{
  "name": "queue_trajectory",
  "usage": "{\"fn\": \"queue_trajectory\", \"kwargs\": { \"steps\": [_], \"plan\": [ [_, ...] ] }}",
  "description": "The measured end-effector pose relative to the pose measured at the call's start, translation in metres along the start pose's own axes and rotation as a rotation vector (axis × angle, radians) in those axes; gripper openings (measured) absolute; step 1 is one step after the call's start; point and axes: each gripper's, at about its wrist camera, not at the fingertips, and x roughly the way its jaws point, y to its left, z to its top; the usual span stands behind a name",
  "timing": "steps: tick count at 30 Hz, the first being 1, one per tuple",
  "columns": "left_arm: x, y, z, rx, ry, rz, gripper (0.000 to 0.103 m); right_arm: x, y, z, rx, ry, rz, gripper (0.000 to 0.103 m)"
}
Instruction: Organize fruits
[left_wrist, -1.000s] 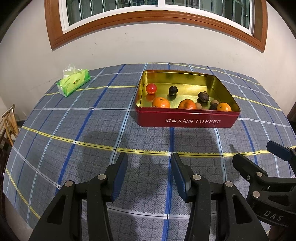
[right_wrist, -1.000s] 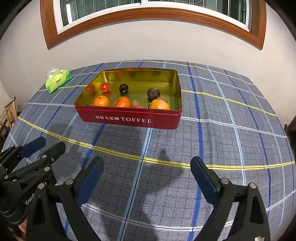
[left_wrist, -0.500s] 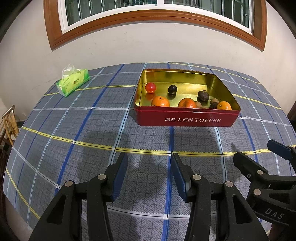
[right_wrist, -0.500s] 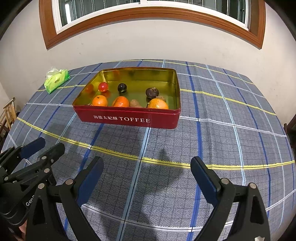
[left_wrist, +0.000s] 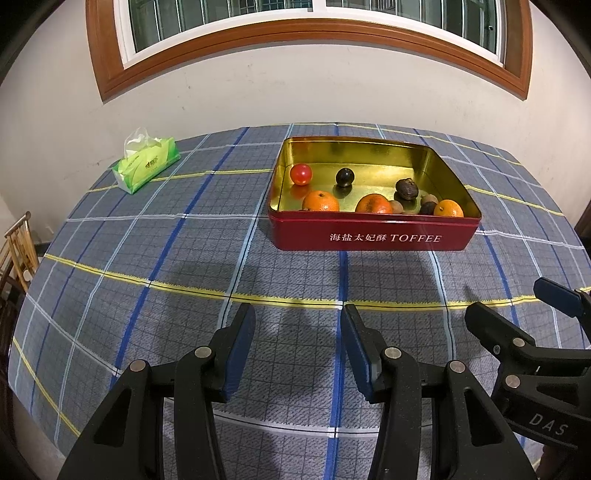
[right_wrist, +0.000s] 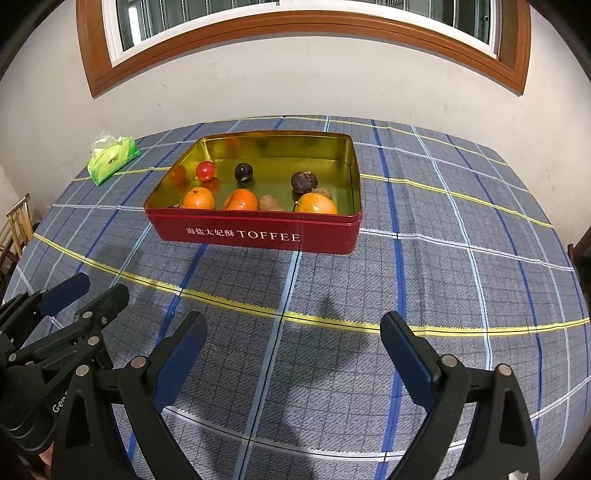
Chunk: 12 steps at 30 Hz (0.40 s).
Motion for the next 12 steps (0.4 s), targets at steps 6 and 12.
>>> {"fn": "queue_trajectory", "kwargs": {
  "steps": [6,12],
  "plan": [
    [0.0007,-0.0012,-0.0015,0.003,0.000,-0.001,0.049,0.0011,0.0006,-0.0011,0.000,0.003,0.003,0.093],
    [0.0017,-0.0021,-0.0017,0.004,0.000,-0.002,0.049,0.0024,0.0006,-0.0019,0.000,0.005,0.002,0.093]
  ]
}}
